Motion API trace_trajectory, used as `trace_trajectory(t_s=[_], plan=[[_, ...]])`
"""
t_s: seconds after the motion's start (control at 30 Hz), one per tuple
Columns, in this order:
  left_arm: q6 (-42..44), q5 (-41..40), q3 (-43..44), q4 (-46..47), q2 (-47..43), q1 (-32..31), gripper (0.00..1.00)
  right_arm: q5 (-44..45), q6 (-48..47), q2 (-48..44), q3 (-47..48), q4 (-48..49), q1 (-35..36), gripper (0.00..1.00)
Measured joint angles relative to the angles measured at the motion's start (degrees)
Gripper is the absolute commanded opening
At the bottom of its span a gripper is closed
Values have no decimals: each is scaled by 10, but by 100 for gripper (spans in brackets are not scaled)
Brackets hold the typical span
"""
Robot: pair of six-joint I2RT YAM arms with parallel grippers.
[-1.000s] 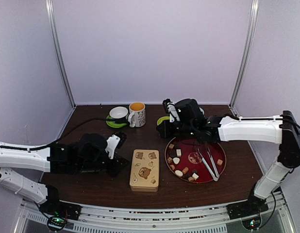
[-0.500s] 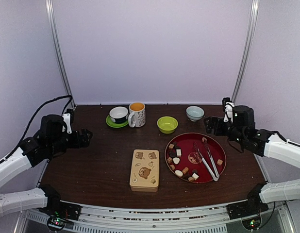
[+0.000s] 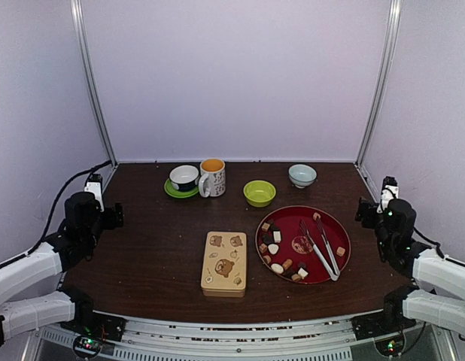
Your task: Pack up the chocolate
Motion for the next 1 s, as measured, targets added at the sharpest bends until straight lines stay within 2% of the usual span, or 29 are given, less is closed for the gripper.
trace_trajectory(t_s=[0.17,0.3,0.43,0.53,0.67,0.73,1.0], plan=[[58,5,-27,113,67,75,98,-37,-74,33,-85,167,-9,84],[85,29,-29,198,143,110,98,-104,-105,109,-80,238,-40,82],[100,55,-28,258,219,125,98,-136,-110,190,-58,305,-73,82],[107,90,-27,285,247,139,98,-158,-97,229,-52,354,-102,84],[115,122,-25,319,257,160,98,-173,-71,312,-58,462,-134,93],[119,133,-22,334,261,165,98,-179,-63,322,-60,468,-137,100],[138,171,-21,417,302,175,98,-209,-61,321,-12,443,-139,100]])
